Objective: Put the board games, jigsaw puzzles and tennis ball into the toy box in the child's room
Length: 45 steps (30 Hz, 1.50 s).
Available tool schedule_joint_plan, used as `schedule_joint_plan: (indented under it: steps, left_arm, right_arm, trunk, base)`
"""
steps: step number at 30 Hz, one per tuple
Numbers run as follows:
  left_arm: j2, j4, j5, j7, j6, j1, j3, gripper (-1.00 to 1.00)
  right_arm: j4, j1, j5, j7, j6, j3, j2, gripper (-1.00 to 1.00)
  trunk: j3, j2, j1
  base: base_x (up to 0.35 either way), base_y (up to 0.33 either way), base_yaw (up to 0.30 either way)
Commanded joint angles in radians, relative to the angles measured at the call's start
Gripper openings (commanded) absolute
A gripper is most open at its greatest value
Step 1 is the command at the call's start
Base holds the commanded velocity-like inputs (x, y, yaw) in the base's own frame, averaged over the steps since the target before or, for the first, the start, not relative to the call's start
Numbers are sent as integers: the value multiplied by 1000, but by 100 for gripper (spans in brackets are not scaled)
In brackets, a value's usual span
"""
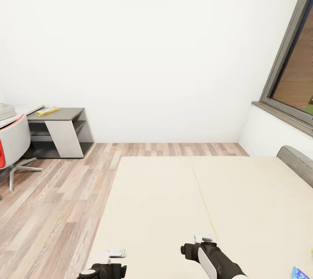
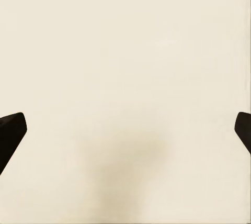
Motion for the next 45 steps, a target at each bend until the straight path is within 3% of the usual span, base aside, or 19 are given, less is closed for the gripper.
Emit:
schedule_joint_plan:
  steps: [1,22,25,28,35,45]
  left_arm:
    - [0,-2,0,3,5,-1,-1,100]
    - [0,-2,0,3,5,-1,-1,100]
    - [-6,15,-16,20,-12,17,-5,100]
    - [-6,32,-21,37,-28,33,-5,100]
    - [-4,71,-19,35,-68,73,-5,100]
    - [-2,127,-19,35,-124,73,-5,100]
  right_arm:
    - [-2,-1,-10,-8,4,8,-1,100]
    - [-2,-1,-10,-8,4,8,-1,100]
    - [15,17,-8,-25,-13,25,16,100]
    - [32,34,-8,-34,-29,30,16,100]
    - [41,42,-9,-26,-49,29,-5,100]
    - [35,41,-9,-24,-46,28,-17,100]
  trunk:
    - [-2,-2,1]
    - [-2,-2,1]
    - [-2,-2,1]
    - [-2,-2,1]
    - [-2,-2,1]
    - [-2,-2,1]
  base:
    - [0,-248,0]
    - [0,-248,0]
    - [0,0,0]
    - [0,0,0]
    - [0,0,0]
    - [0,0,0]
